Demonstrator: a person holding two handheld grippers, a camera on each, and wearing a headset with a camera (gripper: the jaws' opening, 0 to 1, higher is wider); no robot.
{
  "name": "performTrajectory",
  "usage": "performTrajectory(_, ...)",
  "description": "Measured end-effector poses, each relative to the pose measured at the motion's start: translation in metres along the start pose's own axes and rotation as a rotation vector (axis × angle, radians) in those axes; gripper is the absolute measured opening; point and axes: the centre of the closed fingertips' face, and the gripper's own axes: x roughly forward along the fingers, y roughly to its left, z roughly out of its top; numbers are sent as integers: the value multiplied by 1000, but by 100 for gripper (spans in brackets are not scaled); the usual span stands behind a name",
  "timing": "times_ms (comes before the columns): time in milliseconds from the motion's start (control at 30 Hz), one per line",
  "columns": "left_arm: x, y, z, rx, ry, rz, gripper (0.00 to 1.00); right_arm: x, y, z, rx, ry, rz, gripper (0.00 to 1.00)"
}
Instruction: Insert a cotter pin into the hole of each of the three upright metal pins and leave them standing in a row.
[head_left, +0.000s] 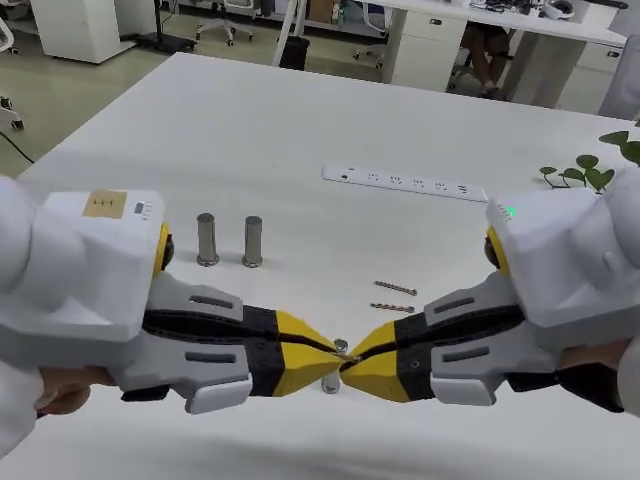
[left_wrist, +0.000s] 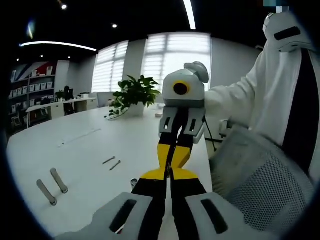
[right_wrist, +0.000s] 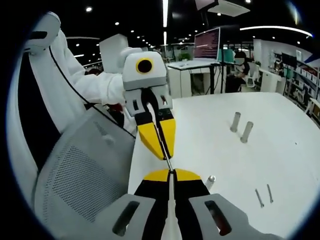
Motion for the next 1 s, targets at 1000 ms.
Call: performTrajectory(1000,11,-10,-11,16,71,-66,0,-5,6,-9,107,47,45,0)
